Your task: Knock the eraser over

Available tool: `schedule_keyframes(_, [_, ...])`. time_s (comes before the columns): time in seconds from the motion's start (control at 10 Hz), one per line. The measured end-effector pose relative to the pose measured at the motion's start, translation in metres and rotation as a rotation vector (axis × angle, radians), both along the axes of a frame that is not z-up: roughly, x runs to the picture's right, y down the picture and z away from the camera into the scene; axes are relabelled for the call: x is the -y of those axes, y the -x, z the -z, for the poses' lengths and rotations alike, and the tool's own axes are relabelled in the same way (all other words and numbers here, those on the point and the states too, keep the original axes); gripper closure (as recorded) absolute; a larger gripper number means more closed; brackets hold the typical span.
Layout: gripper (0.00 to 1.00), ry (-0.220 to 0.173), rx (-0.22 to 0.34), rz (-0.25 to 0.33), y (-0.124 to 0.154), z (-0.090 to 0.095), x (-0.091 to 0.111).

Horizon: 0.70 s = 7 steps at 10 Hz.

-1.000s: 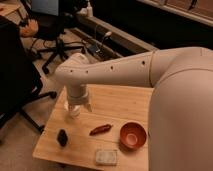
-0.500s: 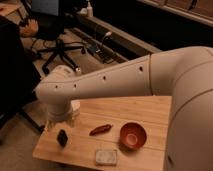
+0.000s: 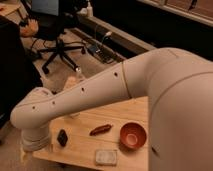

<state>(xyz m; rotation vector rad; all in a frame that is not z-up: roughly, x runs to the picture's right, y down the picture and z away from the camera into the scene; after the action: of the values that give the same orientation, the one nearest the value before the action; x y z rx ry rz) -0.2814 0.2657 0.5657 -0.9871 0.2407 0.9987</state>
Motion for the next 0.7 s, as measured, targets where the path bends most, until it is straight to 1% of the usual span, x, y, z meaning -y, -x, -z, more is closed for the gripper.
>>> schedule_keyframes(0.1, [0.35, 0.008, 0.023, 0.021, 0.013, -0.004, -0.008])
schedule_keyframes(0.2, [0.35, 0.014, 0.042, 0.038, 0.025, -0.012, -0.014])
schedule_keyframes(0.4, [0.35, 0.017, 0.07, 0.047, 0.047, -0.033, -0.022])
schedule_keyframes(0.5, [0.35, 0.005, 0.067, 0.046, 0.052, -0.049, -0.021])
schedule_keyframes(0.6, [0.35, -0.018, 0.039, 0.044, 0.049, -0.07, -0.017])
schedule_keyframes(0.7, [0.35, -0.038, 0.007, 0.046, 0.041, -0.084, -0.012])
